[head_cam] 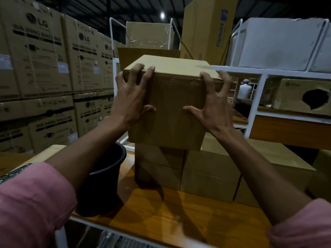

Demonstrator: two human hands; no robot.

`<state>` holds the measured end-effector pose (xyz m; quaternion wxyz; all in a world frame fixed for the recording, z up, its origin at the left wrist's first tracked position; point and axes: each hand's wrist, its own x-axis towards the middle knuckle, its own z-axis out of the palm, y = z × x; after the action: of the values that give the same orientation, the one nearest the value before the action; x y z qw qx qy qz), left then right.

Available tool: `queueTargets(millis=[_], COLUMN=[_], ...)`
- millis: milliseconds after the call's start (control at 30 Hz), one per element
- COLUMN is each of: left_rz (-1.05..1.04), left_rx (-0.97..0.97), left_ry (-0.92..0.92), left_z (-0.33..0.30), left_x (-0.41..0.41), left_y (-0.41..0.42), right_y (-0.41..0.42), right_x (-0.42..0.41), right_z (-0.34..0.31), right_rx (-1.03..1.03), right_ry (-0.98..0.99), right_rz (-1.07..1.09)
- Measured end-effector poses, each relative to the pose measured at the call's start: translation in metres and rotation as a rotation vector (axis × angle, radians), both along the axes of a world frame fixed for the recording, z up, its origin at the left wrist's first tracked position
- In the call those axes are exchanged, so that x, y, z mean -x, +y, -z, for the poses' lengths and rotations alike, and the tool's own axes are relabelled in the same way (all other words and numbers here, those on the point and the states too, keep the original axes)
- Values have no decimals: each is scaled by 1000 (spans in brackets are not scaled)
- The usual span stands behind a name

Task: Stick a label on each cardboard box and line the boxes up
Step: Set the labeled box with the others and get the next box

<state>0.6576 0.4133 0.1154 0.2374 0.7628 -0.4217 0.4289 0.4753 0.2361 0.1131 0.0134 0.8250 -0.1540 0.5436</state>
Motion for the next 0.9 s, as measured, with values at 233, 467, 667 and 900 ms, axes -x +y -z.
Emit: queueTargets(millis=[233, 467, 667, 900], left_rz=[9, 60, 131, 180], left_rx=[-37, -107, -139, -164], left_ry=[47, 83, 128, 172], left_z=[10, 22, 30, 38], left_x=[-47, -90, -127, -156], left_y=[-23, -44, -69, -90], right_y=[-19, -32, -42, -54], right_x=[-48, -85, -110, -135], right_z=[10, 25, 30, 35], right_rx=[-36, -93, -161, -202], right_ry=[44, 94, 150, 201], right_rz=[39, 116, 168, 239])
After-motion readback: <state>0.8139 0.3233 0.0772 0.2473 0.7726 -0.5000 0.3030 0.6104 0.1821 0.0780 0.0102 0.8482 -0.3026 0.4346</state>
